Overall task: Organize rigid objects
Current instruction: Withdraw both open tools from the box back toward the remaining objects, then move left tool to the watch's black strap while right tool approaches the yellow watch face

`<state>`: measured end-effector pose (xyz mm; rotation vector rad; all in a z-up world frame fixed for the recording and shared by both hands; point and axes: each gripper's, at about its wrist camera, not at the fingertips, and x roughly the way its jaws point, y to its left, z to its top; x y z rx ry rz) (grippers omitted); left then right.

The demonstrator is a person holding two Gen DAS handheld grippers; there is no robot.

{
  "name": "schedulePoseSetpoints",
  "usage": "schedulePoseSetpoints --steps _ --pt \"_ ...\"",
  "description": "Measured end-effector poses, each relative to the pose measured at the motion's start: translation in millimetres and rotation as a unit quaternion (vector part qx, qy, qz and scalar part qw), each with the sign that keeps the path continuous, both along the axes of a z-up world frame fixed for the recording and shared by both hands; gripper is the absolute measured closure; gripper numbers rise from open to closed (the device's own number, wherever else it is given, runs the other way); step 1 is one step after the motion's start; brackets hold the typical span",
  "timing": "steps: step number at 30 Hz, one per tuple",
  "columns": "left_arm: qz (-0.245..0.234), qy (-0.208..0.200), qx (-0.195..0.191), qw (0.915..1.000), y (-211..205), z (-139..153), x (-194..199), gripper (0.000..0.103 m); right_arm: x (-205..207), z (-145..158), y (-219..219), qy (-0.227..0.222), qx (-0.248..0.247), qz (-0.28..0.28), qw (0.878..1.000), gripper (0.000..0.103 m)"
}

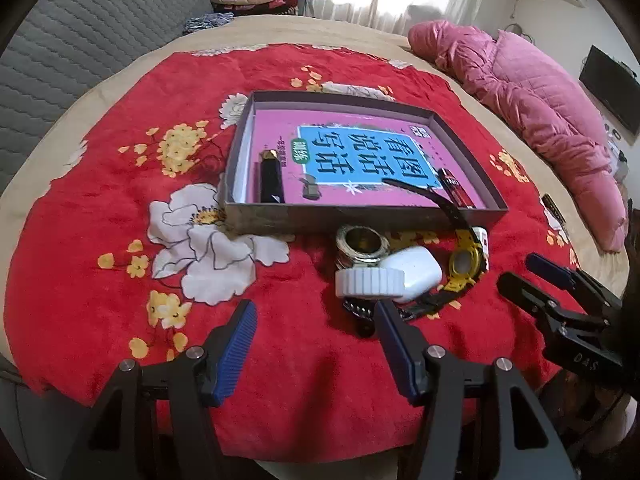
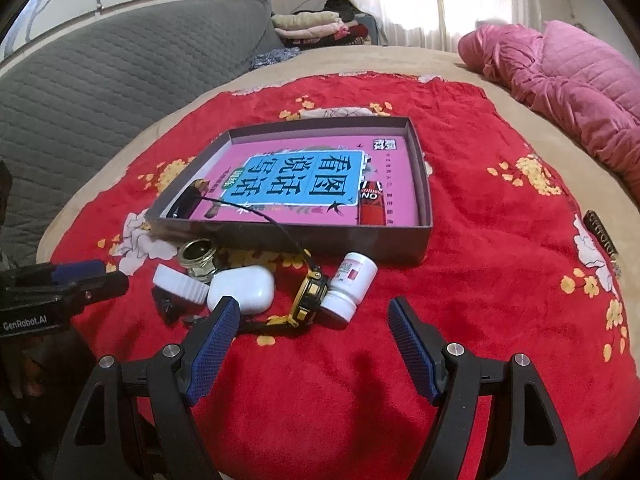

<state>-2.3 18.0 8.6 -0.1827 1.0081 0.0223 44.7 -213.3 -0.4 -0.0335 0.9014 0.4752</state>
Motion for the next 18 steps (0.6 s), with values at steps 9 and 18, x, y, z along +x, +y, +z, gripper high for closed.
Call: schedulePoseSetpoints --steps 9,18 --pt "-0.039 0.017 0.0 0.9991 -20 -10 0 0.042 1 -8 4 0.03 0.008 0.011 0.999 0.025" --pt "-0.055 0.038 -0.015 0.9977 -27 -27 4 0.042 3 -16 7 0.049 0.013 0.019 0.999 0.031"
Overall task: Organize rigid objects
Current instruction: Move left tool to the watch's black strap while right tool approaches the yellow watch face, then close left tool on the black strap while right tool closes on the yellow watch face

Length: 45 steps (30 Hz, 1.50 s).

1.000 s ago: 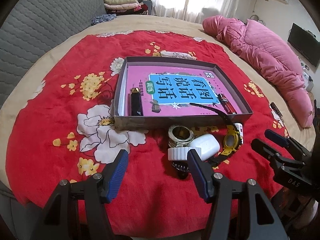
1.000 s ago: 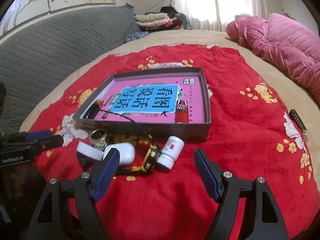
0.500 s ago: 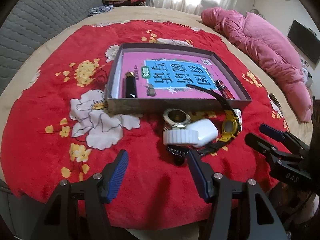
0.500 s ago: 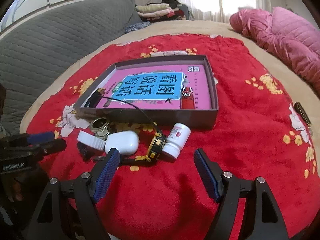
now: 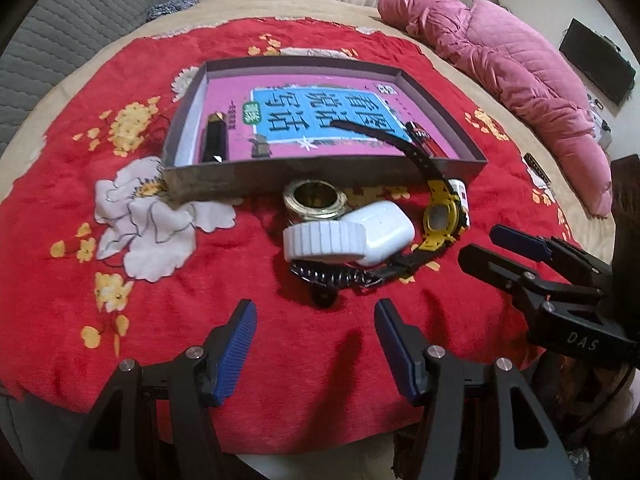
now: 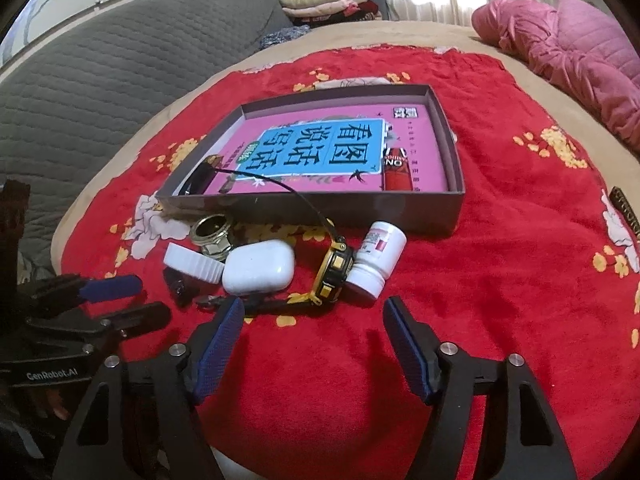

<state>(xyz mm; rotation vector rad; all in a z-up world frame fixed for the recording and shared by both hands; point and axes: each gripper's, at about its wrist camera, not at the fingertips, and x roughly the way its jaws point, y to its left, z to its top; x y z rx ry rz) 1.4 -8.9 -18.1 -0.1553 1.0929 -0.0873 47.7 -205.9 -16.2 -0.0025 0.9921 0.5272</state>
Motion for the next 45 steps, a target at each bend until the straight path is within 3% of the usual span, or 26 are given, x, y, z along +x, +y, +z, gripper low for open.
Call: schedulePoseSetpoints --steps 6,14,19,27,34,45 --pt "-0.001 0.001 -0.024 0.9997 -1 -7 5 0.045 1 -3 -1 0.01 0.004 0.001 1.0 0.033" --pt "-0.003 -0.003 -0.05 0.9987 1 -10 9 0.07 1 -6 3 0.013 0.006 0.01 1.0 0.034" --pt "-0.007 -0.008 -0.065 0.9978 3 -11 12 0.077 3 -9 3 0.021 0.012 0.008 1.0 0.034" --pt "0.0 -0.01 -0.074 0.9972 8 -14 17 0.078 4 -12 7 0.027 0.019 0.018 0.999 0.035" --pt "0.0 -0.014 -0.068 0.9976 9 -15 20 0.078 11 -21 7 0.05 0.047 0.011 0.998 0.059" --pt "0.003 -0.014 -0.066 0.9977 12 -18 25 0.078 27 -29 1 0.054 0.073 -0.026 0.996 0.063"
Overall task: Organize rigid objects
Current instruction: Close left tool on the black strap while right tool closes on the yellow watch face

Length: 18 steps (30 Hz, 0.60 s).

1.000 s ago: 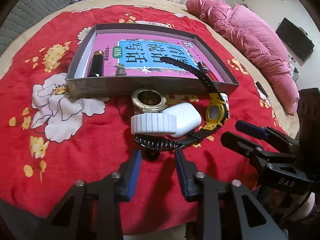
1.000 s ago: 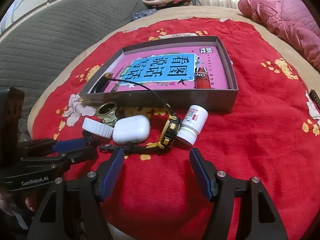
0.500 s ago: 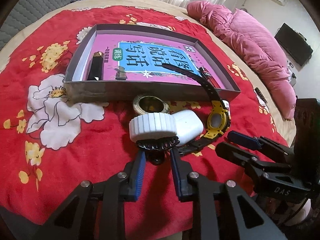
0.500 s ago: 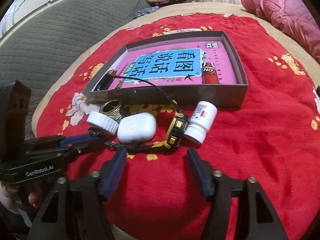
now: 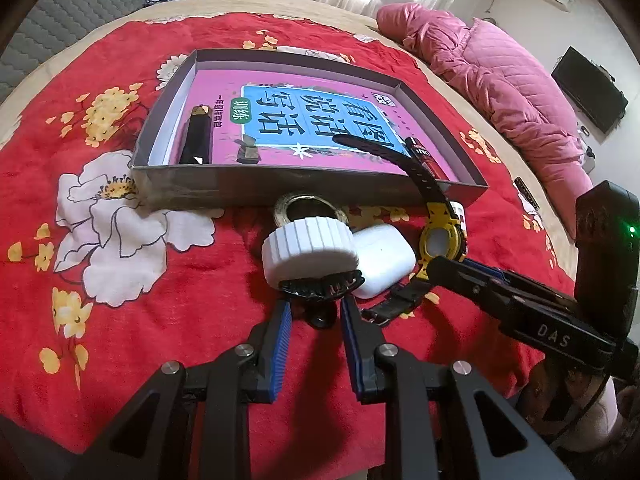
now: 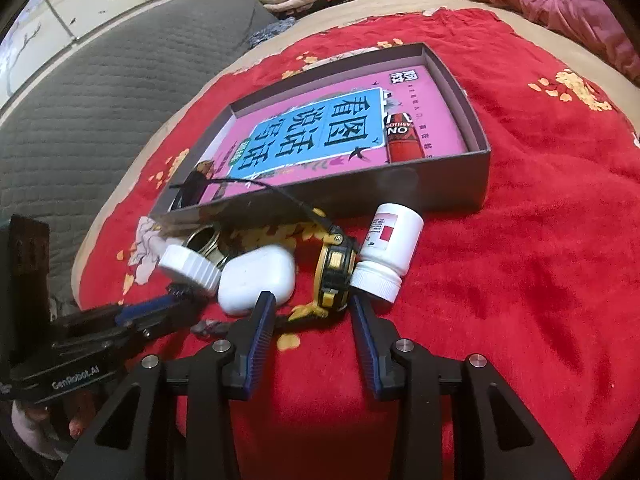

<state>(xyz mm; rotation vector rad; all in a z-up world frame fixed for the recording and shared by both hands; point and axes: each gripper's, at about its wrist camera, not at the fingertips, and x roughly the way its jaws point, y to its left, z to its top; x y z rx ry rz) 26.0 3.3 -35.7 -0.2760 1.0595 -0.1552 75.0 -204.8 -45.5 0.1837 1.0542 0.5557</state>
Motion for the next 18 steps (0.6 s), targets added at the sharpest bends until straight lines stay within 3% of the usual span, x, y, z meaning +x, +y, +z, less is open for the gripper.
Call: schedulePoseSetpoints --steps 7,13,18 --pt "0.003 0.0 0.001 1.0 0 -3 2 0.078 8 -5 4 -0.008 -0.003 -0.007 1.0 0.064" --pt "0.009 0.003 0.0 1.0 -1 -5 5 0.078 18 -10 -10 0.005 0.022 -0.034 0.999 0.085" --pt "0.014 0.006 0.005 0.9999 -3 -8 8 0.078 19 -10 -10 0.007 0.031 -0.029 0.999 0.086"
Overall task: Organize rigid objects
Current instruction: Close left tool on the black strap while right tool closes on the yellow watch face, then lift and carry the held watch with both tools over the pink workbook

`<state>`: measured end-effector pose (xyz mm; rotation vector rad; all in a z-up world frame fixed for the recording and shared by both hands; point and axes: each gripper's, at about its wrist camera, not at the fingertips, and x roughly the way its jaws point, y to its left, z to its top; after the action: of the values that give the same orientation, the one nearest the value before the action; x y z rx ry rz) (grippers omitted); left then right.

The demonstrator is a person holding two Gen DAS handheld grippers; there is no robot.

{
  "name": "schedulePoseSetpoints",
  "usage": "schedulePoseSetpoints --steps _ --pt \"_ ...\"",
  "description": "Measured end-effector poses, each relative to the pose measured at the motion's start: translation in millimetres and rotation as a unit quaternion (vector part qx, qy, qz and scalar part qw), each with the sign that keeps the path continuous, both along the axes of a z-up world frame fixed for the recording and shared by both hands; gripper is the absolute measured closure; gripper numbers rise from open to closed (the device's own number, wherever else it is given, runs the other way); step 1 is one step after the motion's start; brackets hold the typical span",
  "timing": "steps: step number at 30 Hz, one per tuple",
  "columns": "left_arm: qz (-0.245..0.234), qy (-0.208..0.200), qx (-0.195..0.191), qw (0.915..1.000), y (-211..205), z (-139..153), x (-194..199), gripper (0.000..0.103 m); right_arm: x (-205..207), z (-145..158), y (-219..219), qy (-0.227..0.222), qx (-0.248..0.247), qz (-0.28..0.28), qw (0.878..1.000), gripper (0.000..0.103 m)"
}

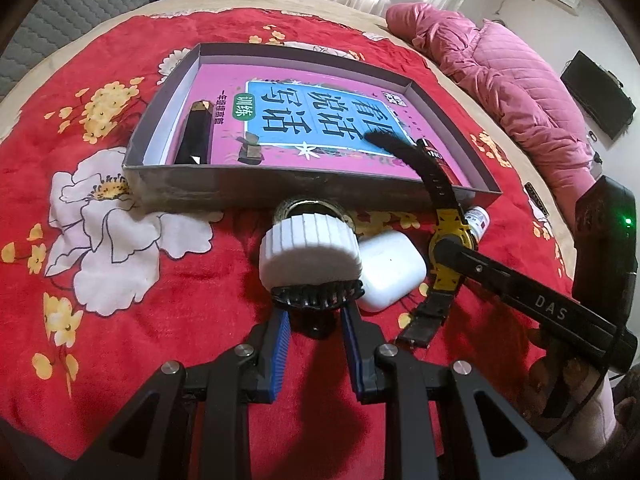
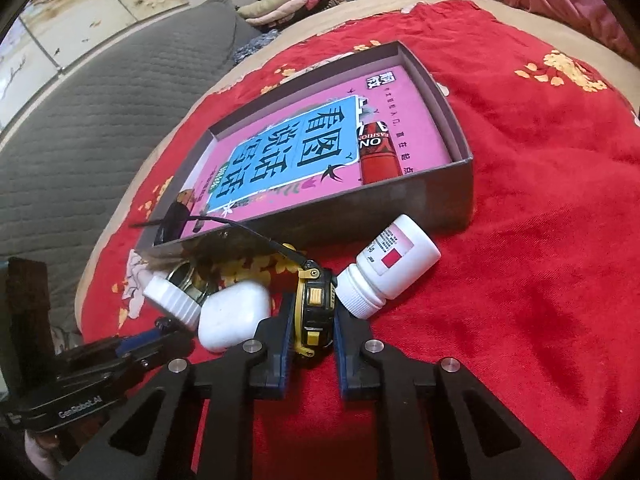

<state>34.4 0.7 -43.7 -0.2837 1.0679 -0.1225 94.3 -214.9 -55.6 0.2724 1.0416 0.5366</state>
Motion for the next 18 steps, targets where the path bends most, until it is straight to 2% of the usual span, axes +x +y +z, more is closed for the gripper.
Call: schedulePoseSetpoints --steps 8,9,10,18 --pt "0.004 0.005 0.008 0.9999 -4.0 -3.8 4.7 0.078 1.7 -0.9 -3.7 0.01 0.021 0.0 1.0 0.086" --pt "0.004 0.004 0.01 0.9999 -4.4 -3.9 4.6 0.08 1.7 -1.0 -4.5 0.01 0.022 0.0 1.0 0.086" --pt "0.004 0.003 0.013 0.9999 -5.2 -3.7 4.6 0.087 1.8 -0.9 -4.7 0.011 0.024 0.001 1.0 0.086" --pt "0.0 -0.002 0.004 1.0 -3.7 -0.4 1.3 0.087 -0.9 1.7 0.4 0.005 0.027 0.017 0.999 0.086"
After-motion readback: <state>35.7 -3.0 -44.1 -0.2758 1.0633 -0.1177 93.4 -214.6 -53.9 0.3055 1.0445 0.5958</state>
